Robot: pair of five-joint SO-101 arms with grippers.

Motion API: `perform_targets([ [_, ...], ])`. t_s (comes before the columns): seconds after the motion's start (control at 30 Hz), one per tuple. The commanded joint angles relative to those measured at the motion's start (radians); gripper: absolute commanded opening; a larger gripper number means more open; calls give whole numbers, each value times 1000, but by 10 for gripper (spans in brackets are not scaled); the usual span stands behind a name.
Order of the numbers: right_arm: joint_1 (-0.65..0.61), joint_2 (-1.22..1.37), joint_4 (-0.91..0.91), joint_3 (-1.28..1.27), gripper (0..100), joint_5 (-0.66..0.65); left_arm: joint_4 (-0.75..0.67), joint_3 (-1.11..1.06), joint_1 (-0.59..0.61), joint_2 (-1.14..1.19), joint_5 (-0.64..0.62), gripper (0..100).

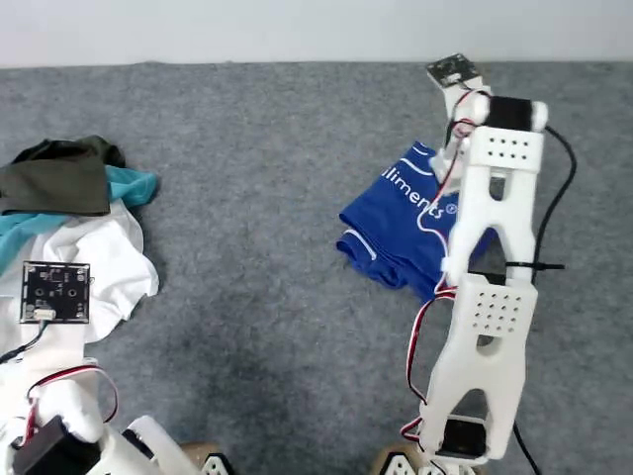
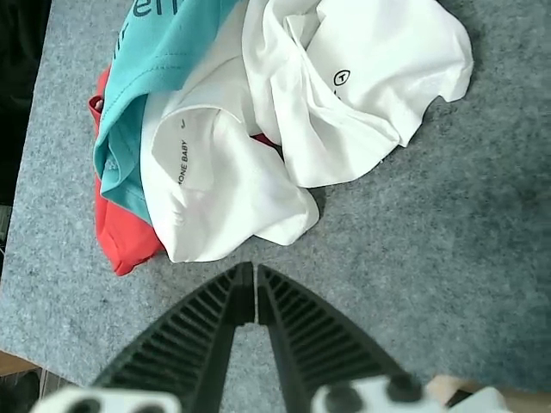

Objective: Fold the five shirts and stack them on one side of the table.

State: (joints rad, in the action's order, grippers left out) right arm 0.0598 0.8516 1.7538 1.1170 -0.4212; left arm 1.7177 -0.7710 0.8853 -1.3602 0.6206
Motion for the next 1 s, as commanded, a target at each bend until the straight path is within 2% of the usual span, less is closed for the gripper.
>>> perform_targets([
  [0.0, -39, -22, 41, -75, 15, 112, 5, 13, 2, -3, 5, 19],
  [0.2, -136, -22, 33, -290, 9, 250, 5, 13, 2, -3, 5, 19],
  [0.4, -208, -22, 31, -385, 9, 308, 3, 12, 2, -3, 5, 19],
  [0.63, -260, -41, 42, -450, 9, 315, 3, 12, 2, -3, 5, 19],
  [0.97, -251, -263, 42, -460, 9, 313, 0, 12, 2, -3, 5, 19],
])
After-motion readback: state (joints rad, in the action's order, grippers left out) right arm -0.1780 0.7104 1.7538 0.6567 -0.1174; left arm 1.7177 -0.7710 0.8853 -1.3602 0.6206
